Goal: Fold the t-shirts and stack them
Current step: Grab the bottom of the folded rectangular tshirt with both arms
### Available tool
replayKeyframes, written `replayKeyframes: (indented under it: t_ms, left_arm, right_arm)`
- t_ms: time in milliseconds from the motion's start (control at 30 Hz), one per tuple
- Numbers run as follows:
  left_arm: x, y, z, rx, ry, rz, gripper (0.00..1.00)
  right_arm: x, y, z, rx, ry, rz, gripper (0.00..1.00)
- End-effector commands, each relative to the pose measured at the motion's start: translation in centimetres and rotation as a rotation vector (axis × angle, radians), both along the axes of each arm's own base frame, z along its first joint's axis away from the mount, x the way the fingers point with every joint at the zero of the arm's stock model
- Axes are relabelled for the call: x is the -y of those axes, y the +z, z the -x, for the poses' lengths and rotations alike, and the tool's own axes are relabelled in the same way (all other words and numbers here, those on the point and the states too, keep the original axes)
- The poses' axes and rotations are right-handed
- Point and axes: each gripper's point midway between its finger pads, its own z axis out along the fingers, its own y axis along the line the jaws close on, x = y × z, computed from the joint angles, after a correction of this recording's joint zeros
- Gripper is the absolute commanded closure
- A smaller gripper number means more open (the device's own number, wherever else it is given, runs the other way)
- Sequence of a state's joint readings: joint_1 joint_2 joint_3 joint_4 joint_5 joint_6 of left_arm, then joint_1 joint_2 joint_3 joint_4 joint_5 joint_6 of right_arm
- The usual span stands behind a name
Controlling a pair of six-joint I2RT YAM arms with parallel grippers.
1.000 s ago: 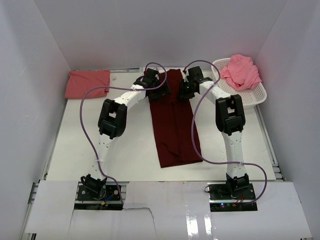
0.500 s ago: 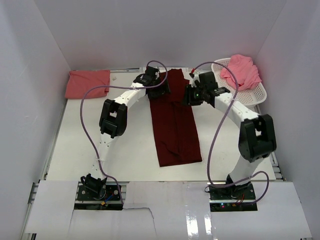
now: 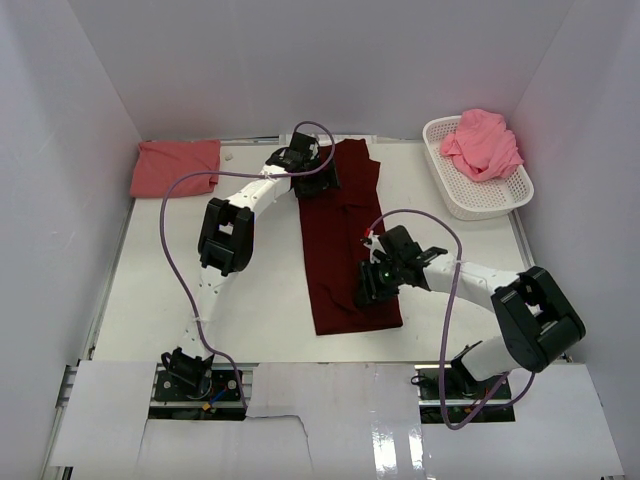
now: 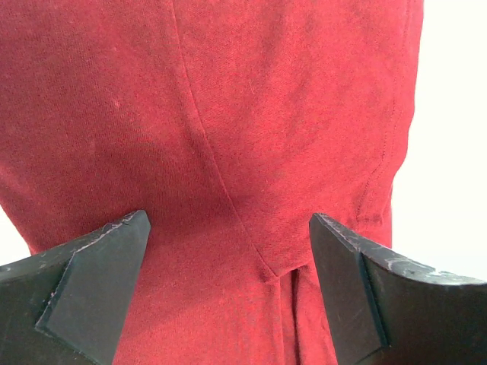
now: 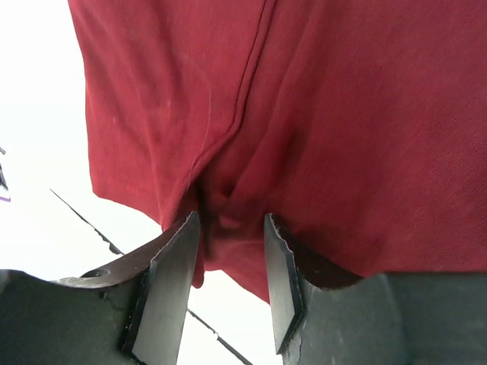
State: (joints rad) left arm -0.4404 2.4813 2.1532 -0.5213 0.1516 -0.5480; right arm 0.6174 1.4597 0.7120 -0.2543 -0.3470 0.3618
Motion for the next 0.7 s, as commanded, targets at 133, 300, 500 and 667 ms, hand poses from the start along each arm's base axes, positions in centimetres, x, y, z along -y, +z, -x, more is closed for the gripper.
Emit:
replayKeyframes:
  t_ms: [133, 300, 500, 667]
  left_arm:
    - [-0.3, 2.8, -0.1, 0.036, -0.008, 0.013, 0.02]
    - [-0.3, 2.7, -0.2, 0.036, -0.010, 0.011, 0.02]
    - [-0.4, 2.5, -0.2, 0.035, -0.009, 0.000, 0.02]
    - [-0.4, 2.4, -0.2, 0.032, -0.010, 0.000, 0.02]
  right_arm:
    - [-0.9, 0.9, 1.4, -0.007, -0.007, -0.076, 0.54]
    - [-1.3, 2.2, 1.3, 0.012, -0.004, -0.101, 0.53]
    - [-1.9, 2.9, 1.6, 0.010, 0.014, -0.120, 0.51]
    - [-2.4, 2.7, 2.3, -0.004, 0.029, -0.130, 0.51]
